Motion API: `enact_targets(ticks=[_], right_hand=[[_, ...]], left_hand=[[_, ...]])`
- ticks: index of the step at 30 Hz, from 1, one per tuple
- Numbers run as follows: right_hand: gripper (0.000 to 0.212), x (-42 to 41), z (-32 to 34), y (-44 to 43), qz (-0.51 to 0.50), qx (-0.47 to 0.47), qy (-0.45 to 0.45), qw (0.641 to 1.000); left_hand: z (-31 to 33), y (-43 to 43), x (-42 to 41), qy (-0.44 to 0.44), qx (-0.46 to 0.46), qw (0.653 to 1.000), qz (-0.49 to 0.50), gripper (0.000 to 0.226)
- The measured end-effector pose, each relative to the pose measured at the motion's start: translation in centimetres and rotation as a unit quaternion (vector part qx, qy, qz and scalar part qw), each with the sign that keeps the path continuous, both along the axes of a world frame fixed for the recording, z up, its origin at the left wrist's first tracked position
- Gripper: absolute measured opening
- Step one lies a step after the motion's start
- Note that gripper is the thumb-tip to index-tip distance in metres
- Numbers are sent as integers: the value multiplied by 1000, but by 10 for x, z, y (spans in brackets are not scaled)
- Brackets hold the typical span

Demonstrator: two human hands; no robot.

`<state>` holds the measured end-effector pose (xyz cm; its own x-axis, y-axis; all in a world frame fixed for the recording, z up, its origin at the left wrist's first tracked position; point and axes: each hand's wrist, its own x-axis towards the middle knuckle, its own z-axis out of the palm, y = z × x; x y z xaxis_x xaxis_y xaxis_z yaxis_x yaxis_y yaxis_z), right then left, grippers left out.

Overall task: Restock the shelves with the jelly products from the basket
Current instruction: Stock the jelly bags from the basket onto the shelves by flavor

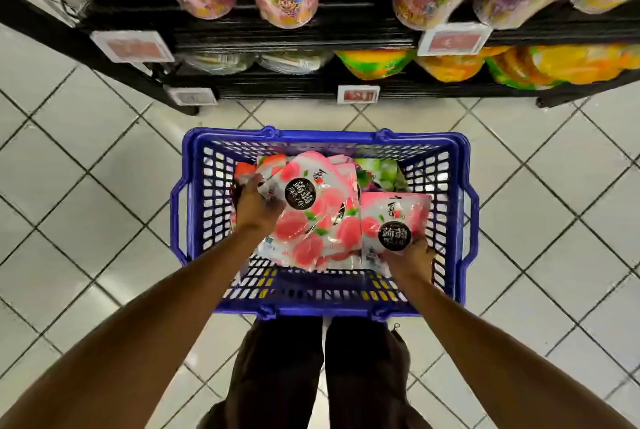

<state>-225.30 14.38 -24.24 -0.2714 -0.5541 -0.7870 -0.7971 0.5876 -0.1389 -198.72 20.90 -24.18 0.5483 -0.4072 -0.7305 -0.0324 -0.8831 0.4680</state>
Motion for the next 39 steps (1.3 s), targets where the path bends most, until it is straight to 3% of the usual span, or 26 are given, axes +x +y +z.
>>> enact_targets(ticks=[2,6,11,12,15,16,20,23,25,28,32,35,39], right_hand=[[88,4,-8,6,-14,-13,21,1000],[93,6,-20,12,-18,-33,41,998],[96,9,-27,13,-57,-40,44,997],[95,10,-27,13,-47,-45,52,997],[95,13,-28,12,-18,-33,44,998],[94,12,-30,12,-16,-33,32,999],[72,8,-32,10,-48,-42,-5,998],[78,9,-28,15,-67,-13,-19,997],[86,8,-24,17,-26,-16,10,999],[92,-1,-20,14,4,-6,26,1000],[33,-4,-13,11,8,16,-17,1000],[34,-7,1,10,-89,26,-85,992],[30,-15,57,-3,-258,52,-215,941]], left_hand=[[-9,-1,1,23,31,999,-25,78],[-9,9,-8,-70,120,981,-138,103],[-10,29,-26,60,137,985,-86,116],[-11,34,-29,64,131,987,-70,110],[-15,52,-41,37,100,994,-22,61],[-14,56,-45,32,94,995,-17,57],[-6,63,-53,47,96,994,-16,88],[-6,67,-50,77,90,993,-9,100],[-4,68,-49,67,87,994,5,100],[-2,70,-49,57,58,996,44,73],[9,69,-45,68,53,995,43,76],[28,66,-43,79,7,997,26,76],[88,59,-40,107,-31,991,78,79]])
